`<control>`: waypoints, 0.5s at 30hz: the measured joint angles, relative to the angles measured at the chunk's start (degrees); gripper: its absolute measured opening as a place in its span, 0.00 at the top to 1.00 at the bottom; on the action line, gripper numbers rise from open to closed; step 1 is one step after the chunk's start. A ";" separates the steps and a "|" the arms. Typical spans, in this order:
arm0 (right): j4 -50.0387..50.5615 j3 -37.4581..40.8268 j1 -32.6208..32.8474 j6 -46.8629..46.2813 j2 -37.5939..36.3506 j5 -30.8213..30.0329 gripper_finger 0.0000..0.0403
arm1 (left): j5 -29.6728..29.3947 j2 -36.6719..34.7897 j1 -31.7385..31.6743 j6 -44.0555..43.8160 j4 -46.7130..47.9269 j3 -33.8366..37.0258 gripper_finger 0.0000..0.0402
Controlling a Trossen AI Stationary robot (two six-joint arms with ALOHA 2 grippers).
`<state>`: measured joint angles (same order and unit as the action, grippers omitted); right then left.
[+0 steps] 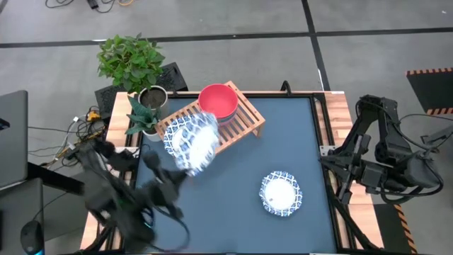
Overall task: Place and stack bowls onto a shelf
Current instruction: Stack the white patterned bowl on top of the other white patterned bowls on the shelf
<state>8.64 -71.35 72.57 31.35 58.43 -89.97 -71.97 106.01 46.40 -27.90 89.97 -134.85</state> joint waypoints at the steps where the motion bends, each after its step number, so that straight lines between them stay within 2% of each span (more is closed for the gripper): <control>1: 0.02 0.00 -0.10 -0.10 0.00 0.00 0.86 | -0.34 -1.63 0.06 0.37 0.05 -0.05 1.00; 5: 0.65 0.00 -0.35 -1.30 0.00 -0.01 0.86 | -0.67 -7.02 -0.52 2.26 0.06 0.47 1.00; 7: 1.56 0.00 -0.35 -1.36 0.00 0.00 0.86 | 1.31 -9.56 -1.62 3.07 0.05 1.73 1.00; 11: 1.86 0.00 -0.35 -1.41 0.00 -0.01 0.86 | 13.14 -14.22 -4.48 3.43 0.07 4.77 1.00; 15: 1.86 0.00 -0.35 -1.50 0.00 -0.02 0.86 | 21.68 -17.48 -6.87 -1.62 -0.01 11.34 1.00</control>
<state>10.50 -71.35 72.23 29.84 58.43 -90.00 -50.29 88.53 39.53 -29.53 89.96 -123.51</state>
